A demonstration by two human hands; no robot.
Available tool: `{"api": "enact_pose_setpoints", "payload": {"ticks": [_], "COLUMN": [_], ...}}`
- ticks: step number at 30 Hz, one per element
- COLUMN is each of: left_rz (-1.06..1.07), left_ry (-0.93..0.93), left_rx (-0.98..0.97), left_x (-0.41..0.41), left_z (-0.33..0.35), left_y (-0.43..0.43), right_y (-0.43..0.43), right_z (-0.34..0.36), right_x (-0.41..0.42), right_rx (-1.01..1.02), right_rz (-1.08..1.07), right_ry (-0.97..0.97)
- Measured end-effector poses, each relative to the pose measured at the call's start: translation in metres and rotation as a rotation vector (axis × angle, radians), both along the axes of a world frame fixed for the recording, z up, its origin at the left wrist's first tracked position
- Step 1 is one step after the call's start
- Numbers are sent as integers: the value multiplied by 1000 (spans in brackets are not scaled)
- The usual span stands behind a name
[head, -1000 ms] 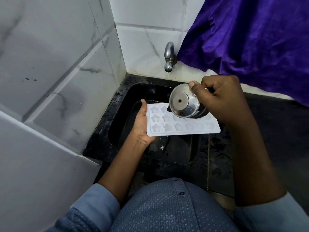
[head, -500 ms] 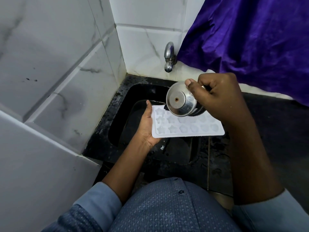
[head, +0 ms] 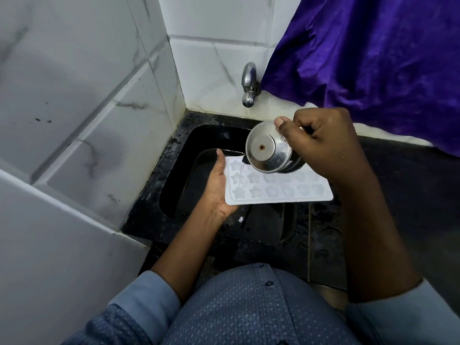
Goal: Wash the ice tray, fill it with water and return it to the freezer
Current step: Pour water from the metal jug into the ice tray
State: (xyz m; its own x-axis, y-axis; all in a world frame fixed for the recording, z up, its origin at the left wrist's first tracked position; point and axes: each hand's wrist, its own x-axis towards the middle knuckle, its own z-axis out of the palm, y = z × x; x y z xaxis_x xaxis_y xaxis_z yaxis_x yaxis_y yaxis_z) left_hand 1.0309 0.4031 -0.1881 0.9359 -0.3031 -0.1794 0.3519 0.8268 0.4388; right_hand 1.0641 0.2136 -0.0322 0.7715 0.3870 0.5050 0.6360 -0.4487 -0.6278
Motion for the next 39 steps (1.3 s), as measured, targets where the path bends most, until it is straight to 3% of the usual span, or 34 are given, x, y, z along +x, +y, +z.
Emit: {"api": "enact_pose_setpoints", "payload": {"ticks": [12,19,28,33,39], "left_rz": [69,63,40,14,-51], "left_ry": [108,122,153,209,249], "left_rx": [186,227,230,240,263], "left_x": [-2,-5,0,6,20], "left_z": [-3,-11,-23,-28,-33], "left_y": [11,21,21,14,-2], "right_y": [-23,-60,-130,-160,-183], "right_z": [-40,-49,-80,-115,-172], "right_x": [26,40,66,86,120], "right_rx": [504,764,1028,1296,1304], "right_rz": [-24,-83,-323,-424,-534], "right_ry": [485,569,633,698,843]}}
